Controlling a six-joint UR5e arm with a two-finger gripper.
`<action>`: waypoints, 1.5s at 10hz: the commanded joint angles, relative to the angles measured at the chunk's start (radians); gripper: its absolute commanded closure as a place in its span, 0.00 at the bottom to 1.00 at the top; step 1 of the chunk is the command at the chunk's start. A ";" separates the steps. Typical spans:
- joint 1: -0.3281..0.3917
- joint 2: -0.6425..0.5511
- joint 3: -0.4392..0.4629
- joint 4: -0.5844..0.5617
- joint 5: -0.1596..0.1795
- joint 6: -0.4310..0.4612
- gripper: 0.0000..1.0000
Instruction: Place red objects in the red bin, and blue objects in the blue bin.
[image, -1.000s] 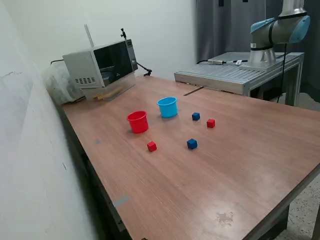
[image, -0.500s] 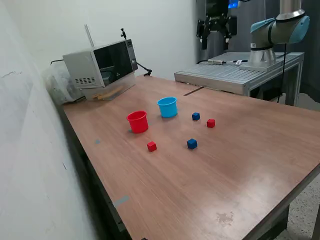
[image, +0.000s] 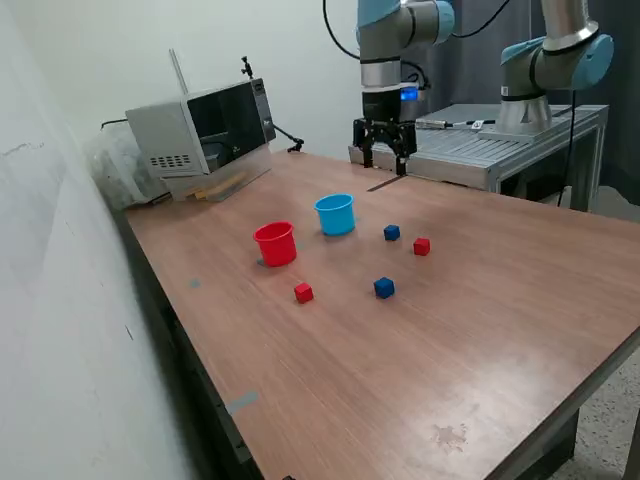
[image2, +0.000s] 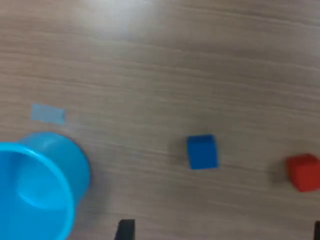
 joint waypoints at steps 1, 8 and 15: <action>-0.031 0.037 0.003 -0.017 0.002 -0.042 0.00; -0.016 0.083 0.040 -0.078 0.029 -0.043 0.00; -0.016 0.149 0.034 -0.141 0.051 -0.042 0.00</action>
